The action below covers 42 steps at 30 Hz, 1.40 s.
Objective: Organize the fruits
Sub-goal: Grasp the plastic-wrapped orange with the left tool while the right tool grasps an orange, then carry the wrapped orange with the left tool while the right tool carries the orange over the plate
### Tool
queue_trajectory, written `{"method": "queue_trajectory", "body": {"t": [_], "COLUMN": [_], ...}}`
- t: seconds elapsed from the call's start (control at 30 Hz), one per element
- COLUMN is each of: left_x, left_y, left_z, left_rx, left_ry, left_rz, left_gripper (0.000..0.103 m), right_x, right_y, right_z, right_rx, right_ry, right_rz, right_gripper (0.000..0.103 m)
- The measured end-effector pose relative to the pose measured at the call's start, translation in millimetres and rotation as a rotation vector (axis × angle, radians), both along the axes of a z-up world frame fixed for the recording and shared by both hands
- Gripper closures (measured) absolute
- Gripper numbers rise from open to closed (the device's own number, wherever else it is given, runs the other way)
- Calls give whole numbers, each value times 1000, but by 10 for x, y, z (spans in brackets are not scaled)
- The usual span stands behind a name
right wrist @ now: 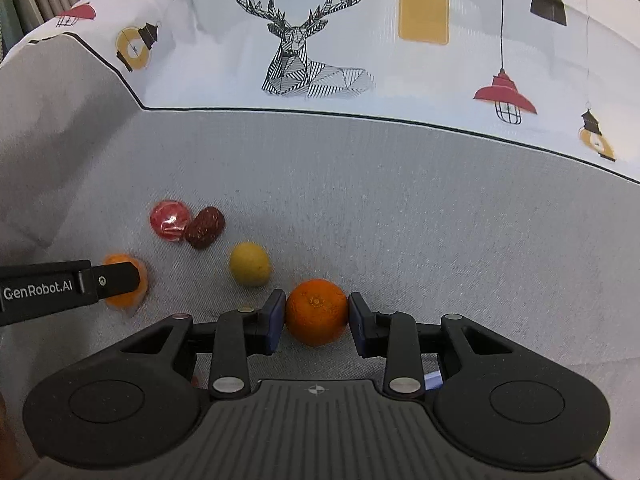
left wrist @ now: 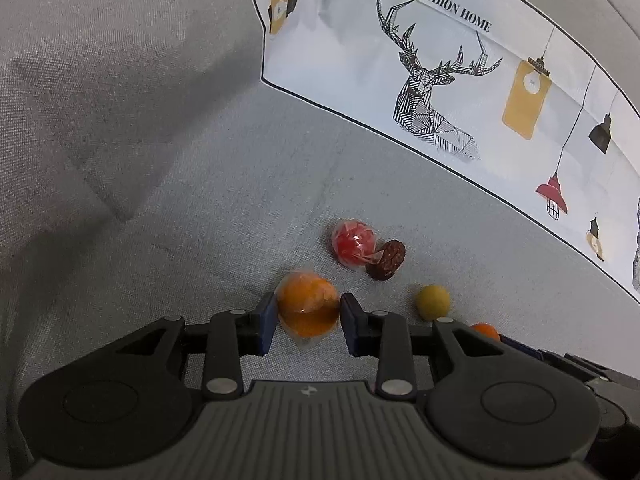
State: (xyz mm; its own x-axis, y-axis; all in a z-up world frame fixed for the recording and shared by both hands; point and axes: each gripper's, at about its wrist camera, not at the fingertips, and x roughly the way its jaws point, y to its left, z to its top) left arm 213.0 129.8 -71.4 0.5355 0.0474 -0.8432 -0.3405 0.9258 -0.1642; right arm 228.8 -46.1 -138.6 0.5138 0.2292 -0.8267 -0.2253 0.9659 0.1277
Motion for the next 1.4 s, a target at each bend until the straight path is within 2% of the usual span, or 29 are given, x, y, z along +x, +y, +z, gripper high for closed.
{"method": "queue_trajectory", "body": {"t": [0.37,0.73,0.9,1.1,1.27,1.4], "left_x": [21,-19,-61,-143,-209,-264], "left_y": [27,-40,-77,-79,-89,-92], "left_z": [-49,90,223,369,398,421], "left_rx": [-3,0,0,7,4,-10], "left_ry": [17,-19,-50,-86,-80,-76], "left_rz": [6,-7,-24,-38,-64,-82], "left_gripper": [63,63,63,63,63,63], "right_x": [-18,-64,-151,-366,-756,-1106], "right_y": [15,-52,-141,-344,-598,-831], "right_z": [-29,234,480,911,1252,1295], "right_rx": [-4,14,72,113,113,107], "right_ry": [5,-61,-127,-220,-280,-303], "right_rz": [2,-29,-56,-107,-106,-123], "right_gripper": [67,67,67,67,67,67]}}
